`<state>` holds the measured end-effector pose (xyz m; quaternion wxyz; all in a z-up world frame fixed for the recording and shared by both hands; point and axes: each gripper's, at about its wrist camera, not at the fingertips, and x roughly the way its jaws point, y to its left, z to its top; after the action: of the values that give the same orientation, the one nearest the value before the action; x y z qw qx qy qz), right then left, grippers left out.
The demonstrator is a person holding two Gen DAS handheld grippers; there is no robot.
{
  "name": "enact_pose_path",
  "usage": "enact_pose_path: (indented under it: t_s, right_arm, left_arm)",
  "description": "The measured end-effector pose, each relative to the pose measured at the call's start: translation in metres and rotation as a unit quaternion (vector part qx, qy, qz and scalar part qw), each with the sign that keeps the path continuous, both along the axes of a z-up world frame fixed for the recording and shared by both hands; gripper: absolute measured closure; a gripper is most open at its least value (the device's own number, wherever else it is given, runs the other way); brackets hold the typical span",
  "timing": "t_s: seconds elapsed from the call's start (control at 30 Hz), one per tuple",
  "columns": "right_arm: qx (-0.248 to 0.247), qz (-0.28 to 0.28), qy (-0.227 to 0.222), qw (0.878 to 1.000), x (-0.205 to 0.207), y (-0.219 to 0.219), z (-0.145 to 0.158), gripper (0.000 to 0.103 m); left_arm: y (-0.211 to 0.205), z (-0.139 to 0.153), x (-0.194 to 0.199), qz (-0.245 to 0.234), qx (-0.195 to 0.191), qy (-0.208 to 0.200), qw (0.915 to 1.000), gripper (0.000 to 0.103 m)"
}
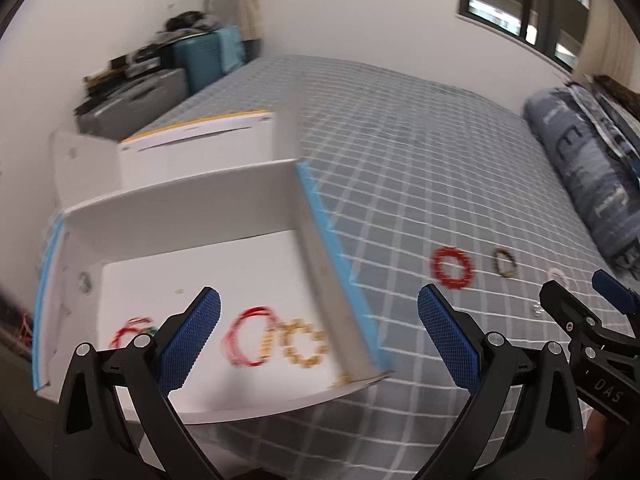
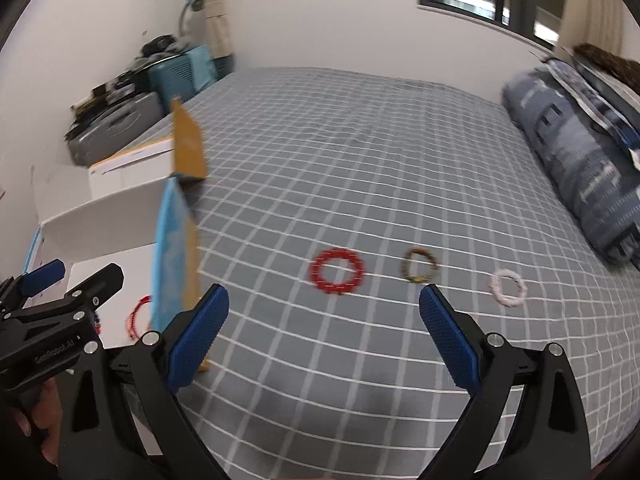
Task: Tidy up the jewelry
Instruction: 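Move both tools back over the bracelets on the bed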
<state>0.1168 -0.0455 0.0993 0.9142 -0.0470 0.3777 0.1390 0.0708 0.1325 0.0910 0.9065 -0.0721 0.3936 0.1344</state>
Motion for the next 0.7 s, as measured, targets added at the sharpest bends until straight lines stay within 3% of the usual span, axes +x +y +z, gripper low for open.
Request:
enact_pose_path:
  t_s: [0.23, 0.53, 0.7]
  right_arm:
    - [-0.003, -0.049, 0.018, 0.999, 0.029, -0.058, -0.009, 0.011]
    - [0.001, -0.083, 0.064, 0.995, 0.074, -0.11, -0.051, 0.011]
    - [0.002, -0.096, 0.089, 0.991, 0.093, -0.124, -0.083, 0.011]
  left_arm:
    - [-0.051, -0.008, 0.056, -0.048, 0.005, 0.016, 0.9987, 0.006]
    - [-0.106, -0.058, 0.144, -0.119, -0.01, 0.073, 0.9901, 0.006]
    - [-0.118, -0.084, 0.17, -0.137, -0.007, 0.082, 0.9871, 0.006]
